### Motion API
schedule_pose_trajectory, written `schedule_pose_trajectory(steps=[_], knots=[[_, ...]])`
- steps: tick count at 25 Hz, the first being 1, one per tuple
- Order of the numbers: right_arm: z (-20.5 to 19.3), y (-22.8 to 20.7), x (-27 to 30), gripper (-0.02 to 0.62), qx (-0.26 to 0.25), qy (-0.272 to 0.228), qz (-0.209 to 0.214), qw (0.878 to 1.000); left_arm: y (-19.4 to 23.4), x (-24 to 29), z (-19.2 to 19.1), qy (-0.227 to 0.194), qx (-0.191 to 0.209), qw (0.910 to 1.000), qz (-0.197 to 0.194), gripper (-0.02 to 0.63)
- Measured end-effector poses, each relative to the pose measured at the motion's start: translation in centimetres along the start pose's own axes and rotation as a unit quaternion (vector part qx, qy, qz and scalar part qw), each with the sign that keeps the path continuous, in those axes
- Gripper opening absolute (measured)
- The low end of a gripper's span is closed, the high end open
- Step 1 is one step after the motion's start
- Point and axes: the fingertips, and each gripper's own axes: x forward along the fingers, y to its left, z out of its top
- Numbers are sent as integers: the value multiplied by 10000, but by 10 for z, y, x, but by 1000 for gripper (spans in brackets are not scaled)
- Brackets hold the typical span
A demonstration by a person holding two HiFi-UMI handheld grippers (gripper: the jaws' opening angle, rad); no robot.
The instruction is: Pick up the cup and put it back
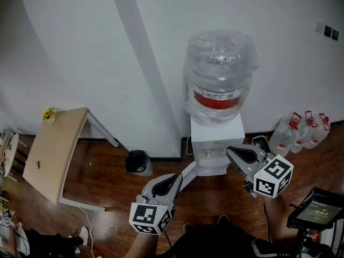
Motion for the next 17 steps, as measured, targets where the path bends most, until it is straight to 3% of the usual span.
schedule_pose_trajectory(steps=[17], knots=[[-1, 2, 0, 0, -31, -9, 0, 10000, 4, -3, -14, 62, -153, 9998, 91, 2]])
